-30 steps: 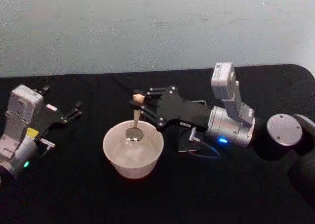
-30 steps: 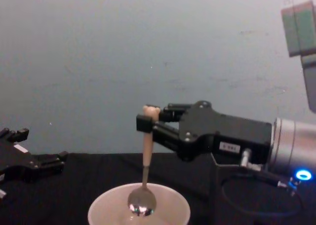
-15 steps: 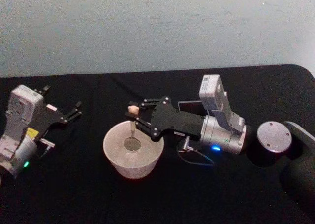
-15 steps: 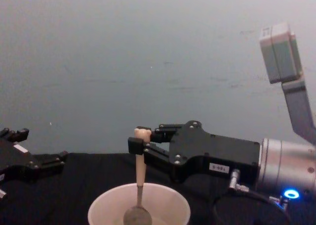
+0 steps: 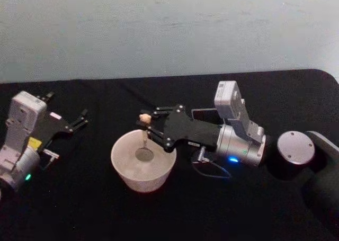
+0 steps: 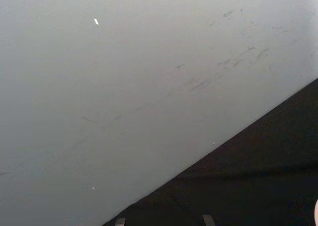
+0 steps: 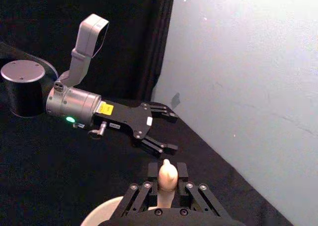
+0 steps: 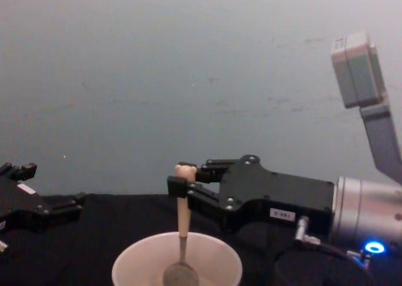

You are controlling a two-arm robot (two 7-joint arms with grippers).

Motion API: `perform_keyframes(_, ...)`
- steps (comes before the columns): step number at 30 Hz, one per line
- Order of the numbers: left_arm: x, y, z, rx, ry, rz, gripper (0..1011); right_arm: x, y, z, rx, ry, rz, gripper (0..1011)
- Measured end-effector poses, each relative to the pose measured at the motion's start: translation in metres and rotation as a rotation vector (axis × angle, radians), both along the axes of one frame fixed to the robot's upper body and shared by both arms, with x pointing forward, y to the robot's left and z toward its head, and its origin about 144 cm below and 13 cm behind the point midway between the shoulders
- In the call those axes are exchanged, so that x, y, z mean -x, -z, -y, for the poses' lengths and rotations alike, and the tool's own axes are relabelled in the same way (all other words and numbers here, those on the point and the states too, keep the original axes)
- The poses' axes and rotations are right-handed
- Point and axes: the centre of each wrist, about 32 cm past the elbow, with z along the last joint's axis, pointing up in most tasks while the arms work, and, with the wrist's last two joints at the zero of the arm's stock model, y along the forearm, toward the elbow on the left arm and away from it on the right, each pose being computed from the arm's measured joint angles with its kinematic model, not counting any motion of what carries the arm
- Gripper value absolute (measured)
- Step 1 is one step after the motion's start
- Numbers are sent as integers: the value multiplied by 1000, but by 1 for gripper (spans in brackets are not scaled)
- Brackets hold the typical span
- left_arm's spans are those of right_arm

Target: Pick up the stirring spoon with one hand, stir inside the cup, then place it back in its original position.

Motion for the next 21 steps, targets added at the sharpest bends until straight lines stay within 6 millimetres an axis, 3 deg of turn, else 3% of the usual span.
perform_keyframes(21, 0, 0, 0, 0, 0, 0, 1001, 24, -3, 22, -6, -2, -28, 216)
